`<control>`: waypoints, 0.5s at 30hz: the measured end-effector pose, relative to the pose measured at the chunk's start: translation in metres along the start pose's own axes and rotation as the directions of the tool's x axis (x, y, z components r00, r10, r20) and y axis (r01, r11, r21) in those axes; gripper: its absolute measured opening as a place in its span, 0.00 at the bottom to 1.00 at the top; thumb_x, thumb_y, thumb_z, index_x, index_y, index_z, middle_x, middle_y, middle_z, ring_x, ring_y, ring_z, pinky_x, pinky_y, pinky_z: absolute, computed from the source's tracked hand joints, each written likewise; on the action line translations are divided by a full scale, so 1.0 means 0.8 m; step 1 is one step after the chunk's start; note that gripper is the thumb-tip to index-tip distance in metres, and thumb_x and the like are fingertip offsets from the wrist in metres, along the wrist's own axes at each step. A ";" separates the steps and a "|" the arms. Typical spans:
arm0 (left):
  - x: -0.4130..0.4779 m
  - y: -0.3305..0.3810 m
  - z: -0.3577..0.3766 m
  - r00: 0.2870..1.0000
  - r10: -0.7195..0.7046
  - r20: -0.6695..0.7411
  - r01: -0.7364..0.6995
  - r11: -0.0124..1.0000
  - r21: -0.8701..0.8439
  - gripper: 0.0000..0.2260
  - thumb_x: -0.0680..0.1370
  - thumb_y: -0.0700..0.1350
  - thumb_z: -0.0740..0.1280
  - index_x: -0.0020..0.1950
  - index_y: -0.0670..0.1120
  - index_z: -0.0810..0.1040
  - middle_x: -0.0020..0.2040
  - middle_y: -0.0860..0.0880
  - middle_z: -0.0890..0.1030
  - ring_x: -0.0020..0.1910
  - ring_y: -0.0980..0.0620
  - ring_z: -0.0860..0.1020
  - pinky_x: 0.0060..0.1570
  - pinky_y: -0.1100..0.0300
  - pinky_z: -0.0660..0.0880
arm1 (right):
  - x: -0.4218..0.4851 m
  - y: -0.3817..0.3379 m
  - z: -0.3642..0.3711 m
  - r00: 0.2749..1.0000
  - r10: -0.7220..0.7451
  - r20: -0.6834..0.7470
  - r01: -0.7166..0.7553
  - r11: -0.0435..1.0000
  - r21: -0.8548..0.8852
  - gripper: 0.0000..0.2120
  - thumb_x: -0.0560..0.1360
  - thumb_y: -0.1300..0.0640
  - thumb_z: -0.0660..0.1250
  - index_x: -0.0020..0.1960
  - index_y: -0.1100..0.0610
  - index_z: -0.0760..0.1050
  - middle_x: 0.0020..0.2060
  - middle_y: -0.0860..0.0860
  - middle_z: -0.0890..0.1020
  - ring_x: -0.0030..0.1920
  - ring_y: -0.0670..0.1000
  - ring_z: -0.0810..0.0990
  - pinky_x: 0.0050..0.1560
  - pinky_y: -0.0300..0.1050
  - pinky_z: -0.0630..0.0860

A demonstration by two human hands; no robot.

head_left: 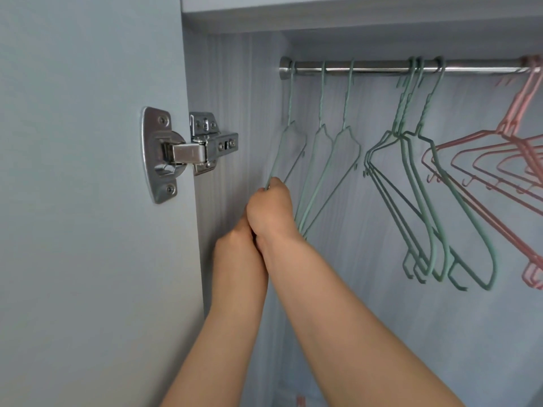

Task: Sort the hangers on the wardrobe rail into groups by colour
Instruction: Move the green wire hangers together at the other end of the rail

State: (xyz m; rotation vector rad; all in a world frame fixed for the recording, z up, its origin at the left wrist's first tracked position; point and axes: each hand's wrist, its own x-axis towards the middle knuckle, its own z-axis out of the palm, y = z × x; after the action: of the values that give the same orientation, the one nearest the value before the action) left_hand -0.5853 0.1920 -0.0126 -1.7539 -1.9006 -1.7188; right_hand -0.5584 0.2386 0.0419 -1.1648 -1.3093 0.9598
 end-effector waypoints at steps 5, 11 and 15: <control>0.000 0.001 0.001 1.000 -0.002 0.020 0.002 1.000 -0.012 0.15 0.73 0.36 0.62 0.30 0.50 0.63 0.29 0.55 0.75 0.24 0.54 0.68 0.21 0.64 0.57 | -0.007 -0.007 -0.006 1.000 0.021 -0.017 -0.022 0.999 -0.049 0.13 0.74 0.70 0.51 0.56 0.66 0.66 0.62 0.64 0.71 0.45 0.52 0.70 0.40 0.40 0.67; -0.013 0.004 0.003 0.994 -0.074 0.084 0.081 0.993 -0.085 0.13 0.74 0.32 0.61 0.31 0.44 0.71 0.37 0.39 0.80 0.34 0.45 0.76 0.28 0.67 0.66 | -0.055 -0.036 -0.019 0.983 -0.131 0.127 0.169 0.916 -0.364 0.32 0.77 0.61 0.56 0.73 0.66 0.42 0.74 0.61 0.48 0.74 0.59 0.50 0.73 0.48 0.50; -0.027 0.025 -0.014 0.985 0.107 -0.139 -0.130 0.978 -0.166 0.16 0.71 0.31 0.64 0.57 0.40 0.76 0.52 0.49 0.79 0.49 0.56 0.75 0.43 0.81 0.63 | -0.096 -0.051 -0.066 0.860 -0.502 0.094 0.492 0.764 -0.418 0.30 0.77 0.60 0.56 0.74 0.59 0.46 0.75 0.54 0.47 0.75 0.51 0.45 0.60 0.27 0.43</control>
State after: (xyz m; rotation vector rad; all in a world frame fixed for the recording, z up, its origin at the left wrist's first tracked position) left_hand -0.5700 0.1647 -0.0085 -1.7232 -1.6041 -1.9537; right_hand -0.5156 0.1513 0.0710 -1.0531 -1.7535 0.2631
